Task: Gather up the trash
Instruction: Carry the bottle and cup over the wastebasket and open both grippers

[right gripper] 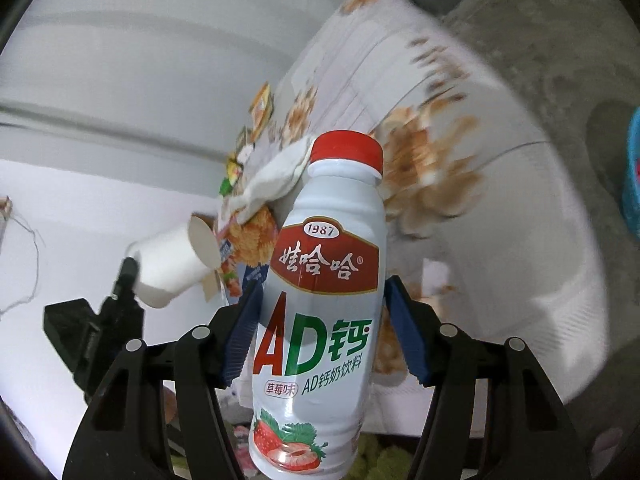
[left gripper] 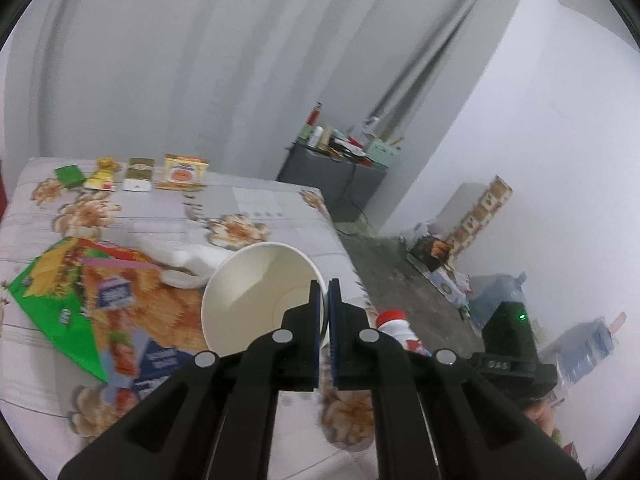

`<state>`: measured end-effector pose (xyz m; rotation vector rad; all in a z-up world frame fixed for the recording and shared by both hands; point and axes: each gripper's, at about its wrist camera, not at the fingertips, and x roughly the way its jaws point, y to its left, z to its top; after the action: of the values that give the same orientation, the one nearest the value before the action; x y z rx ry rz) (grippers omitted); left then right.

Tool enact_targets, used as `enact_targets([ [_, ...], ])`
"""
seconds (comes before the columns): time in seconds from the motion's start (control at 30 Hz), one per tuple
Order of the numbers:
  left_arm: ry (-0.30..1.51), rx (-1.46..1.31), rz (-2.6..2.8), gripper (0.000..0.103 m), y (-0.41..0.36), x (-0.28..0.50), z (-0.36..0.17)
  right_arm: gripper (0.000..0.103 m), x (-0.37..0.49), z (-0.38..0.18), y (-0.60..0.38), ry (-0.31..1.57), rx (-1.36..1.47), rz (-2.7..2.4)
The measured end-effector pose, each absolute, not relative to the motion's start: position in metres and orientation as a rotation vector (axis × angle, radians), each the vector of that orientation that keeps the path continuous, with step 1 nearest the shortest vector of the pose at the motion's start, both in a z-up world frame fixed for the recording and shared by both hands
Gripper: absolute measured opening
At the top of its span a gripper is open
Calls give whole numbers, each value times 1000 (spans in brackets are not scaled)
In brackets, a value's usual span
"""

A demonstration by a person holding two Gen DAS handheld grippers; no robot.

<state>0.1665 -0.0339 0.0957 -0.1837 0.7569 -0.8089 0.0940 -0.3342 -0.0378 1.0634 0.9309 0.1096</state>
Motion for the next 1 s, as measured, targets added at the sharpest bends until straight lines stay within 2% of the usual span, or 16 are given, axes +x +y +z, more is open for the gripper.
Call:
enact_targets([
  [0.33,812,-79,-1000,3,-135,130,96,59,-15,-28,-421,731,1166,-127],
  [0.67,986,133,-1203,3,-286,84,56,59,-134,-90,-486,635,1387,-411],
  [1.0,1124,303,-1269,4,-427,55,2,60,-133,-143,-543,587,1540,-477],
])
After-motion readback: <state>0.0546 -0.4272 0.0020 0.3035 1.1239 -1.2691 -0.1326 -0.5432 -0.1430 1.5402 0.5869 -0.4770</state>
